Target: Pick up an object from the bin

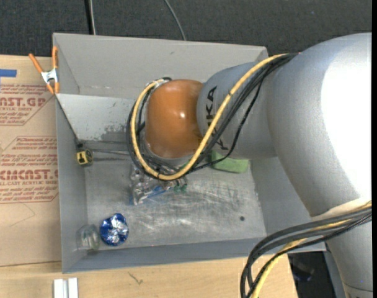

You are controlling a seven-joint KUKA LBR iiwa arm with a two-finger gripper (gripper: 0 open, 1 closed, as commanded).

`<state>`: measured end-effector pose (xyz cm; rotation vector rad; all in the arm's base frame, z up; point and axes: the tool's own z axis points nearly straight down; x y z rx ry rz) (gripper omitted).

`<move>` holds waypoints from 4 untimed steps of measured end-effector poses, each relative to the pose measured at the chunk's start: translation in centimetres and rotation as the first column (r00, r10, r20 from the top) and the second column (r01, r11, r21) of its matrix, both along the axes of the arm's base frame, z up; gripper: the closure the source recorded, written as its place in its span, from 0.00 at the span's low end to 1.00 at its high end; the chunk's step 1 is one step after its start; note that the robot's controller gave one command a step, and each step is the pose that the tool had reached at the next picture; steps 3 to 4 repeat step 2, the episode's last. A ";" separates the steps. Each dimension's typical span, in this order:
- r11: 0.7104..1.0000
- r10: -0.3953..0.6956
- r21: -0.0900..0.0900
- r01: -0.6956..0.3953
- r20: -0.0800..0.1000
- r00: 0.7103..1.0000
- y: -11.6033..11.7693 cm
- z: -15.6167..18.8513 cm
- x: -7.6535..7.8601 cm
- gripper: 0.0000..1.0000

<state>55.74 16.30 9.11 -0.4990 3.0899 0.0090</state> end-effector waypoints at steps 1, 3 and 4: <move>0.839 0.545 -0.008 -0.545 -0.004 0.839 0.3 9.0 -1.4 1.00; 0.838 0.546 -0.010 -0.546 0.001 0.838 0.3 18.7 -1.7 1.00; 0.838 0.546 -0.010 -0.546 0.001 0.838 0.3 18.7 -1.7 1.00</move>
Offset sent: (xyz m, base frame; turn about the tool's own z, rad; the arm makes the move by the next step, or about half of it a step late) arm -0.0152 0.0013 0.0877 -0.5749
